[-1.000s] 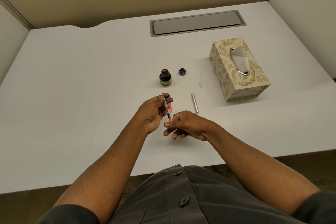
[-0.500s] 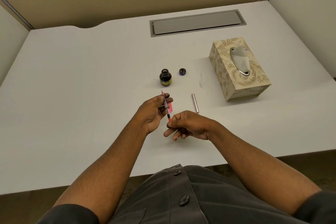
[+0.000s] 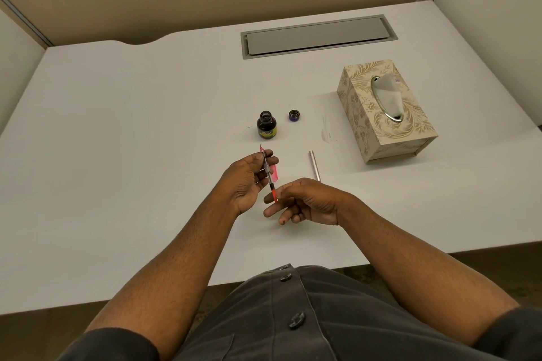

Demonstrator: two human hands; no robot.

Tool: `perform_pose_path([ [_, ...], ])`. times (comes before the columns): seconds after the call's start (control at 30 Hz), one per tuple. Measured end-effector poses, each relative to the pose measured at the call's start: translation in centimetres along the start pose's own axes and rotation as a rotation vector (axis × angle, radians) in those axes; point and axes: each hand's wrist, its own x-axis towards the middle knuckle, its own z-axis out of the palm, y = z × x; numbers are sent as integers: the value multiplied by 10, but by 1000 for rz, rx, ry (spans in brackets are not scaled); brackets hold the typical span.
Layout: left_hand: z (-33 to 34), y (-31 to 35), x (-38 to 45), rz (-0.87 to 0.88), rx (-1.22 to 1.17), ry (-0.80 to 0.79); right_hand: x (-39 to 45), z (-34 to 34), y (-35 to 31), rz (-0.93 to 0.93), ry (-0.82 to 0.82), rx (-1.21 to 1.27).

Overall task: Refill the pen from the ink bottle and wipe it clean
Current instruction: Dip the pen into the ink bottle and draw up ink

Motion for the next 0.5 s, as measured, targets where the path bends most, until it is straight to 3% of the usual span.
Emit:
perform_pose_path([
  [0.5,3,1,1,-2,-3,2,0,-1,-1,-23,-16,3],
])
